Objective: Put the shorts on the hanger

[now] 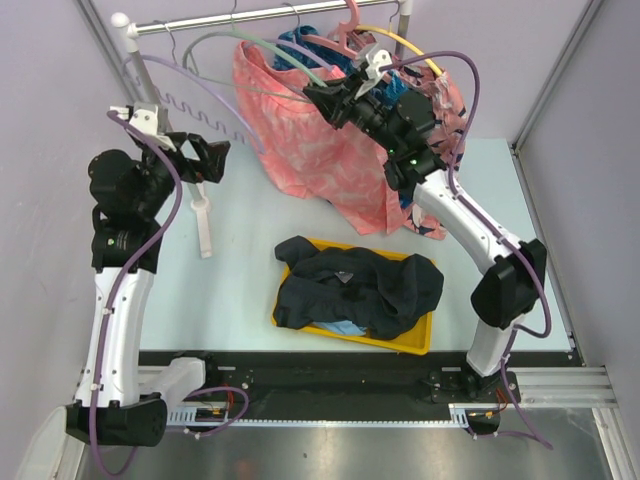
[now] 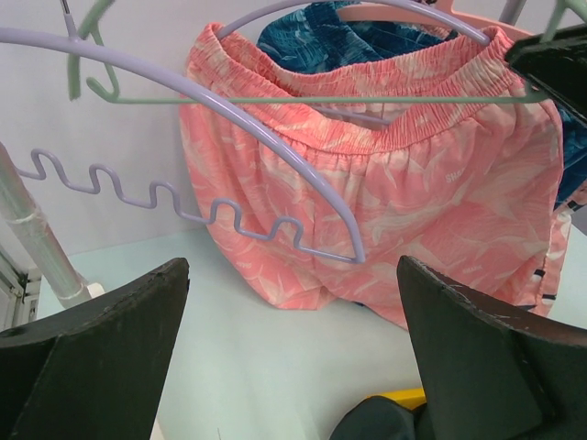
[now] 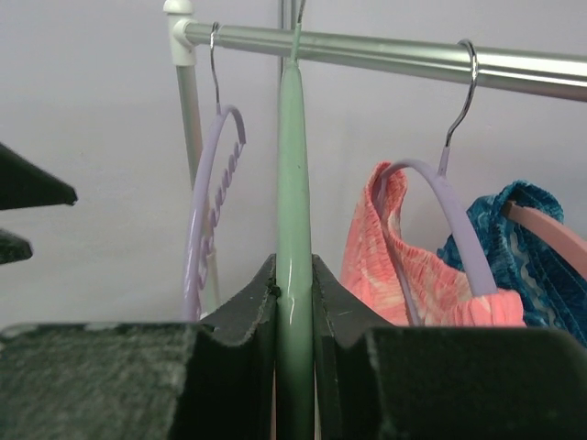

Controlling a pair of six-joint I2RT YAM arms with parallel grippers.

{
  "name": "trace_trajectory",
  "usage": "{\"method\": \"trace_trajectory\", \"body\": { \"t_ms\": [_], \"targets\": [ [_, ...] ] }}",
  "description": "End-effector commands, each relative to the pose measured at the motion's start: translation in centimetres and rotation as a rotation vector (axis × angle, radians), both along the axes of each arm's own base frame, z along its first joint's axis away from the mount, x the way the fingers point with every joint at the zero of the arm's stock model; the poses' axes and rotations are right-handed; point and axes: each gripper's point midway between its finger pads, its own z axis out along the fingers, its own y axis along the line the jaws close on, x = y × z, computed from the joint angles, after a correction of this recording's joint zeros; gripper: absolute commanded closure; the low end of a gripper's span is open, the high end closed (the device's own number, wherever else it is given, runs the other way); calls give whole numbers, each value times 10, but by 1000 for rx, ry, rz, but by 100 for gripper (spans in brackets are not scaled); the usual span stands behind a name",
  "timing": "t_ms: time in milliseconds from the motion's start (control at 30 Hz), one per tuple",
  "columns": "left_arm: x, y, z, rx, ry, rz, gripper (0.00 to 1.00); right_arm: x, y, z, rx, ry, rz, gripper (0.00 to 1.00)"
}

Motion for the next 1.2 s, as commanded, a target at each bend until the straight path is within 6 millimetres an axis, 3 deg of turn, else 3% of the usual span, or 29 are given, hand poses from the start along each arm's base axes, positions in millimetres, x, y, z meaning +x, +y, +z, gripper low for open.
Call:
{"method": "trace_trajectory", "body": {
  "t_ms": [0, 133, 333, 500, 533, 600, 667, 767, 800, 900, 1000, 1167],
  "targets": [
    [-3, -1, 22, 10, -61, -19, 0, -46, -35, 57, 17, -166, -25, 100],
    [1, -8, 12, 3, -26, -61, 0, -62, -46, 48, -60, -160, -23, 100],
    [4, -20, 7, 3, -13, -132, 0, -94, -80, 37, -161, -133, -56, 100],
    [-2, -44, 0, 22, -7, -271, 0, -119, -111, -2, -337, -51, -124, 100],
    [-3, -50, -4, 24, 1, -295, 0, -133, -122, 5, -346, -72, -139, 100],
    [-4, -61, -7, 31, -2, -328, 0, -141, -133, -8, -404, -47, -161, 100],
    [-3, -69, -12, 48, 1, -353, 0, -158, -145, -3, -415, -56, -176, 100],
    [-7, -85, -15, 89, -20, -412, 0, -183, -158, -21, -514, -49, -151, 100],
    [-9, -93, -18, 130, -41, -438, 0, -193, -161, -39, -576, -22, -121, 100],
    [-20, -106, -26, 223, -88, -519, 1, -219, -175, -57, -638, 24, -92, 100],
    [-41, -118, -47, 279, -113, -652, 1, -240, -184, -62, -638, 49, -76, 100],
    [-73, -125, -76, 365, -155, -793, 2, -268, -183, -66, -646, 24, 17, 100]
  ]
}}
